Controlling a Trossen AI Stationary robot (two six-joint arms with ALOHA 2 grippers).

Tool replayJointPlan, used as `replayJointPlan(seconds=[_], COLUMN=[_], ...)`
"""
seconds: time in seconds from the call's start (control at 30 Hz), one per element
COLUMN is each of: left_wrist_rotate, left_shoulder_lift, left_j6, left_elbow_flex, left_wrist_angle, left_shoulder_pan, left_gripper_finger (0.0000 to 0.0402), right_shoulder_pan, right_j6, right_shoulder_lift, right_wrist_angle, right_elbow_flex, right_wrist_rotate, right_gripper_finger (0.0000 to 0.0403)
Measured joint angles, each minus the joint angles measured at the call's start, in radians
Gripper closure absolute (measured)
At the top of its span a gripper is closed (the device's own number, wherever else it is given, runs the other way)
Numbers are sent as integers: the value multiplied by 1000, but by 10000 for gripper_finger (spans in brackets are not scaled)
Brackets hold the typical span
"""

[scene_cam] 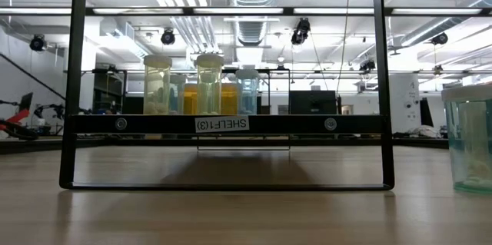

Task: Pick and place medicine bottles onto shelf by color
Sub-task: Put the blue pill bottle on the shelf

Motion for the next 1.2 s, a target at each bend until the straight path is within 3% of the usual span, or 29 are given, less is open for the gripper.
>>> replayJointPlan(seconds=[0.23,0.5,0.73,1.07,1.2], left_wrist_rotate=[160,331,378,434,442], left_shoulder_lift=[264,480,559,640,653], left_j6=[-21,-44,-53,-96,-118], left_elbow_flex=[269,423,477,473,473], left_wrist_angle=[-253,-349,-438,-448,-456], left_shoulder_pan=[52,175,242,238,230], left_gripper_finger=[162,162,163,209,208], right_shoulder_pan=[-3,-3,-3,-3,-3], right_j6=[-23,-28,-34,-49,-45], right_shoulder_lift=[-163,-259,-285,-285,-285], right_wrist_angle=[132,197,214,205,196], right_elbow_flex=[-160,-283,-313,-320,-322], right_wrist_rotate=[0,0,0,0,0], right_gripper_finger=[263,262,266,266,266])
